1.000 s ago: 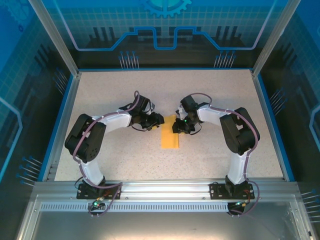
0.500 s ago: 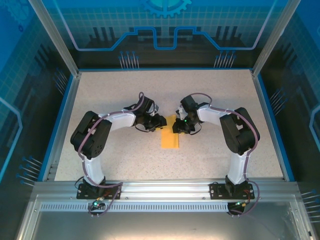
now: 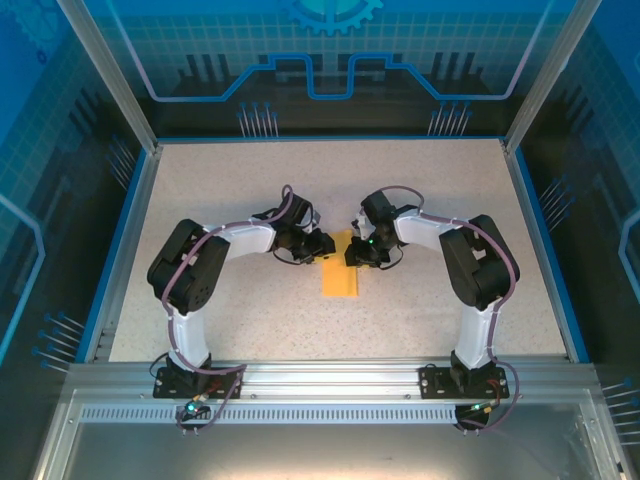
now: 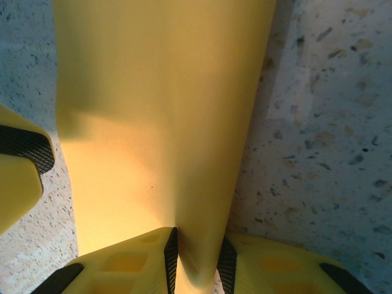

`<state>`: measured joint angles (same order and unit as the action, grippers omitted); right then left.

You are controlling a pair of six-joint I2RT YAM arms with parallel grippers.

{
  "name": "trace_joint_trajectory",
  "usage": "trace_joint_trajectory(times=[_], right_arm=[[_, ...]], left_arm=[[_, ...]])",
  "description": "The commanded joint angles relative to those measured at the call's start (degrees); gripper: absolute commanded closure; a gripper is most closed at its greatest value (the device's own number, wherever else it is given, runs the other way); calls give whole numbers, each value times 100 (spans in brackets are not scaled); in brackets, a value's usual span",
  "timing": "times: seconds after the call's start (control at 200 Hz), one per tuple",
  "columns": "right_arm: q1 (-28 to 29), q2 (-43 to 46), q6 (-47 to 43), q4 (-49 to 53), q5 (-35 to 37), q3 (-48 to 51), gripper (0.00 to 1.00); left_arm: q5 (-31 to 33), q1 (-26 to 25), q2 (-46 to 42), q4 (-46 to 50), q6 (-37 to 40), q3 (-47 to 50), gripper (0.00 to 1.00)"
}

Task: Fold a paper plane with a square sheet of paper (pick it up from the middle)
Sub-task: Hold the square sheet of paper at the center of the table.

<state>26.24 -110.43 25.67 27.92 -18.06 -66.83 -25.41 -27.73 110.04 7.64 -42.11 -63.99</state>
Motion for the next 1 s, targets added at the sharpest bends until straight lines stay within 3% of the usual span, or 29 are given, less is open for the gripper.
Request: trace_joint_trajectory(times=[0.0, 0.605, 0.82, 0.995], right_arm=[[44, -478, 39, -94, 532, 170, 71], [47, -326, 113, -116, 445, 162, 68], [47, 218, 248, -105, 465, 126, 62], [47, 1091, 463, -185, 886, 264, 57]], left_arm=[[-133, -41, 180, 119, -42, -132, 69], [170, -63, 381, 584, 88, -134, 74], [356, -62, 439, 689, 88, 34, 76], [467, -65, 509, 730, 101, 147, 78]])
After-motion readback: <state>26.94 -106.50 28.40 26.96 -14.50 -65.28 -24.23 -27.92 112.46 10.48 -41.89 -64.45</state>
